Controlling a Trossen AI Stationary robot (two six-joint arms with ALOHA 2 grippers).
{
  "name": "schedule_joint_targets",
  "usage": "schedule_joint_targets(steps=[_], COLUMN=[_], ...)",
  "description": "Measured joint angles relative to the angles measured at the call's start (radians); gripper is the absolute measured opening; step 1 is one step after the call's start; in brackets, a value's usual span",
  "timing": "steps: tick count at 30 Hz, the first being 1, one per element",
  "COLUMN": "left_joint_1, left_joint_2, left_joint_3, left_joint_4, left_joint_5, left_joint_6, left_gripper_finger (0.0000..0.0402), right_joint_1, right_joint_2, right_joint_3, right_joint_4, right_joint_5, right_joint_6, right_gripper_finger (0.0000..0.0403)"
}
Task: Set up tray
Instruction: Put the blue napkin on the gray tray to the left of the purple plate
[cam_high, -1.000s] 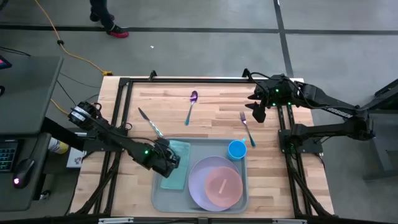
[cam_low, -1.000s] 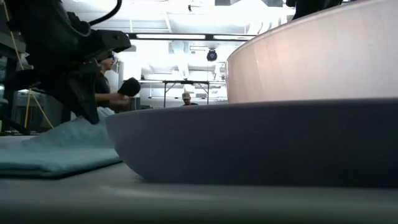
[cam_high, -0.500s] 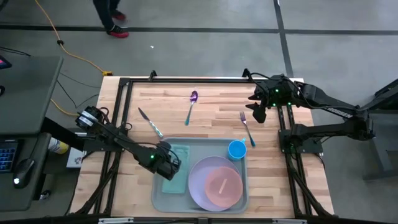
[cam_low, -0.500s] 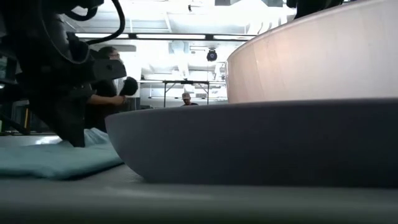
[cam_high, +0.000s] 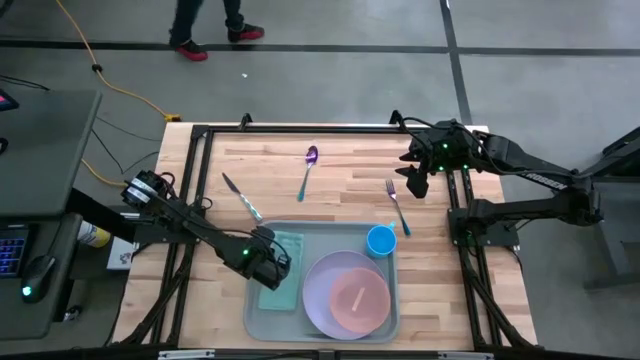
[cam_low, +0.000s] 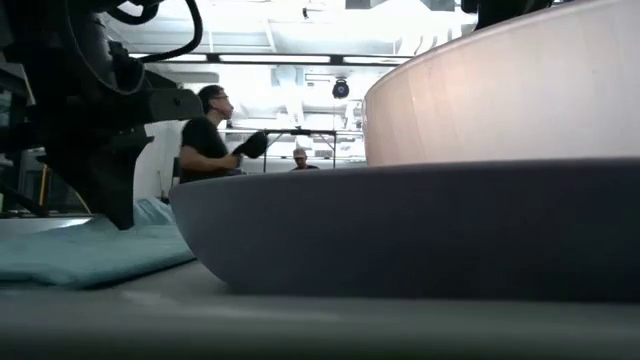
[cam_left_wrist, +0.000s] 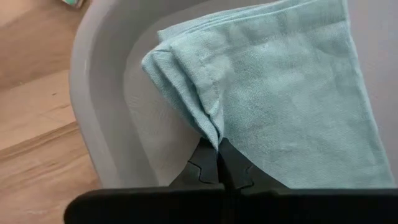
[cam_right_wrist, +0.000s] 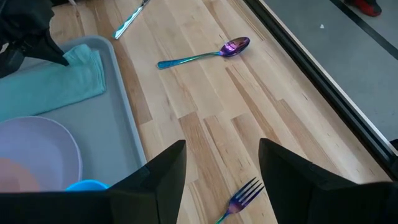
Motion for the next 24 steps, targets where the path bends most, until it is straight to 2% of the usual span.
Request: schedule_joint_targets(steps=[4, 13, 24], left_joint_1=[0.000, 0.000, 0.000], left_joint_2=[0.000, 0.000, 0.000], left_joint_3=[0.007, 0.014, 0.014], left_joint_4=[-0.008, -0.007, -0.041], left_joint_5=[-0.008, -0.009, -0.009], left_joint_6=[0.000, 0.010, 0.023], left_gripper_finger=[0.0019, 0.0084, 0.0139], right_joint_1=[0.000, 0.000, 0.000], right_joint_2=[0.000, 0.000, 0.000], right_joint_3=[0.000, 0.000, 0.000], right_joint_4=[0.000, 0.000, -0.023], right_joint_5=[0.000, 0.000, 0.000], right_joint_6=[-0.004, -0.008, -0.023], right_gripper_finger=[0.0179, 0.0179, 0.0179])
